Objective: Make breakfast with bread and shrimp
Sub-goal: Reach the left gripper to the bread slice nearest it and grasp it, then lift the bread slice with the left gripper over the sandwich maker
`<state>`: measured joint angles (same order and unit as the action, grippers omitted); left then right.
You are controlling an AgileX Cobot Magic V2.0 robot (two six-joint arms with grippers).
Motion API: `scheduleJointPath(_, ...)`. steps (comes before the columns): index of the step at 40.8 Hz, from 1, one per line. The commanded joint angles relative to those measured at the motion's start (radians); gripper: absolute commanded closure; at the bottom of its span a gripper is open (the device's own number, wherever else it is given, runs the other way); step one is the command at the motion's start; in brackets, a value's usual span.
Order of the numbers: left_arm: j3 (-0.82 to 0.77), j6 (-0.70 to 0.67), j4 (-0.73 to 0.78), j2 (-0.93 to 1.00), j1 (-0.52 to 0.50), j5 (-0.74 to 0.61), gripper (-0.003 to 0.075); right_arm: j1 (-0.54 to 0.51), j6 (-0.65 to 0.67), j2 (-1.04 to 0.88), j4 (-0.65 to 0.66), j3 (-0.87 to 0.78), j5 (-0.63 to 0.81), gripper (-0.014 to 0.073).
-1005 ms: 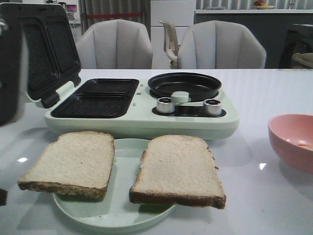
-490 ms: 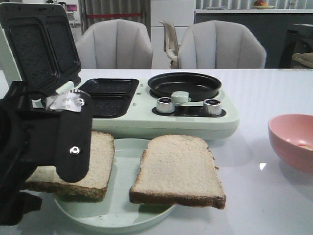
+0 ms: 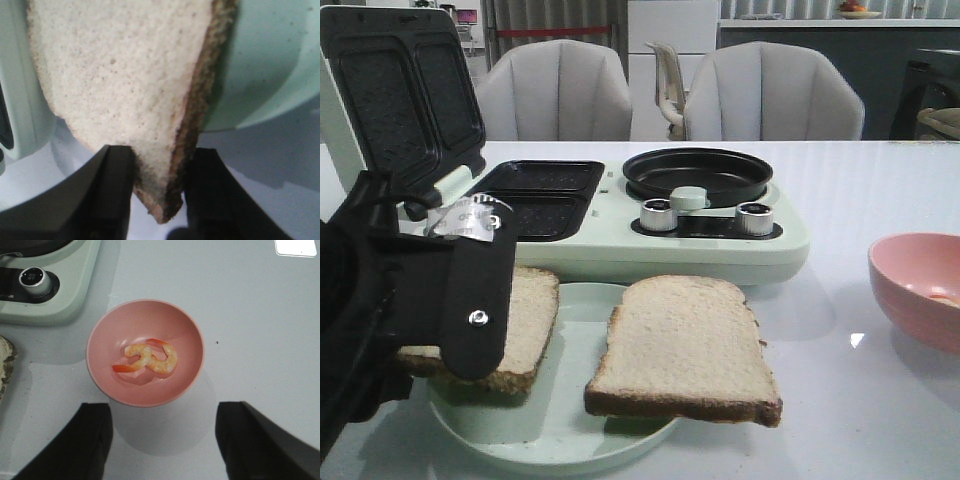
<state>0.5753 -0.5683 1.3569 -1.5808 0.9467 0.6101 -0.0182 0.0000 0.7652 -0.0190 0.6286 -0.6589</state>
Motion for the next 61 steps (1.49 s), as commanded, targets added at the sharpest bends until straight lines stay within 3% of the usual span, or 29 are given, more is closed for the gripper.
scheduleJointPath(1,0.023,-0.012,0.02,0.027,0.002,0.039,0.051,-0.001,-0.006,0.001,-0.003,0.026,0.07,0.0045)
scheduleJointPath(8,0.023,-0.012,-0.023,0.037,0.002,0.039,0.0623,-0.001,-0.006,0.001,-0.003,0.026,0.07,0.0045)
scheduleJointPath(22,0.023,-0.012,-0.073,0.213,0.108,0.195,0.0619,-0.001,-0.006,0.001,-0.003,0.026,0.07,0.0045)
scheduleJointPath(29,0.023,-0.012,-0.01,0.355,0.173,0.304,0.0619,-0.001,-0.006,0.001,-0.003,0.026,0.07,0.0045)
scheduleJointPath(40,0.025,-0.012,0.209,0.459,0.179,0.308,0.0619,-0.001,-0.006,0.001,-0.003,0.026,0.07,0.0045)
scheduleJointPath(50,0.11,-0.012,0.24,0.39,0.053,0.248,0.0619,-0.001,-0.006,0.001,-0.003,0.026,0.07,0.0045)
scheduleJointPath(61,0.252,-0.012,0.279,0.26,-0.174,0.005,0.0619,-0.001,-0.006,0.001,-0.003,0.026,0.07,0.0045)
